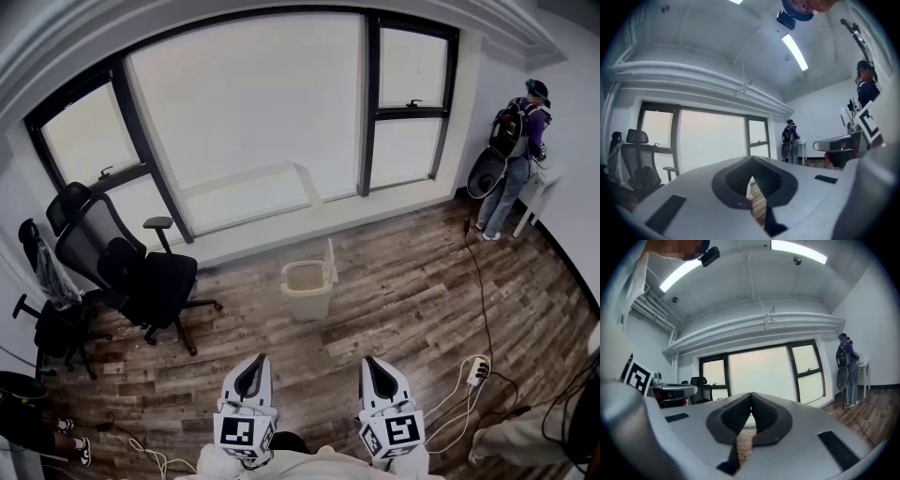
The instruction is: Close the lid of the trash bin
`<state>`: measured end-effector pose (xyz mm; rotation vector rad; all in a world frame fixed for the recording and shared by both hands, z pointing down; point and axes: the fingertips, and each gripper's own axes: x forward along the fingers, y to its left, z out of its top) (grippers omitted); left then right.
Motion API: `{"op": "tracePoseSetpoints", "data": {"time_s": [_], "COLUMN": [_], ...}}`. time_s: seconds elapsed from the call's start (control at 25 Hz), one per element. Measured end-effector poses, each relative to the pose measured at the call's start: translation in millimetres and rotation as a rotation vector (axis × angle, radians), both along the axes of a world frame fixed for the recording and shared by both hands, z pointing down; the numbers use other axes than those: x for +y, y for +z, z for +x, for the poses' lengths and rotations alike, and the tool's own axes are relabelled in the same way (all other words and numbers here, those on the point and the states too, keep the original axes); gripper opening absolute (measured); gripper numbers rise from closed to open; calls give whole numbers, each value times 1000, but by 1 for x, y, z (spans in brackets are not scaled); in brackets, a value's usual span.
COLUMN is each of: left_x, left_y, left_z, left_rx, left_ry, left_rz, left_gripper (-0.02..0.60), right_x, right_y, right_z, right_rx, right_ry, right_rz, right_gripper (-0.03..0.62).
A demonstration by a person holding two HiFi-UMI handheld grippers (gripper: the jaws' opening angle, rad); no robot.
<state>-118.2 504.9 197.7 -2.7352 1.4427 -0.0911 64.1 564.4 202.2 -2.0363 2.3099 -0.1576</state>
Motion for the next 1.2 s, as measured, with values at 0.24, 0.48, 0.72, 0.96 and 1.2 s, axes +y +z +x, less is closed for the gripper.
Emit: {"op": "tracePoseSetpoints", "data": {"time_s": [0.24, 0.48, 0.72, 0.96, 1.2], "left_x": [-12, -49, -116, -225, -334], "left_y": [7, 13, 37, 35, 31], "left_z": [13, 34, 39, 31, 16], "left_rx": [-1, 10, 16, 12, 12], "left_ry": [-1, 13, 29, 39, 28], "left_rz": [-11, -22, -33, -49, -85], "left_gripper": [9, 8, 9, 9, 9], "right_x": [-5, -37, -101, -207, -321], "right_y": [7, 19, 34, 34, 33], "right_z": [12, 29, 32, 25, 8], "right_rx": [-8, 1, 14, 9, 27], "right_ry": [-8, 7, 13, 25, 9], "right_rz": [-7, -24, -57, -80, -126], "right_gripper": [23, 23, 23, 23, 23]}}
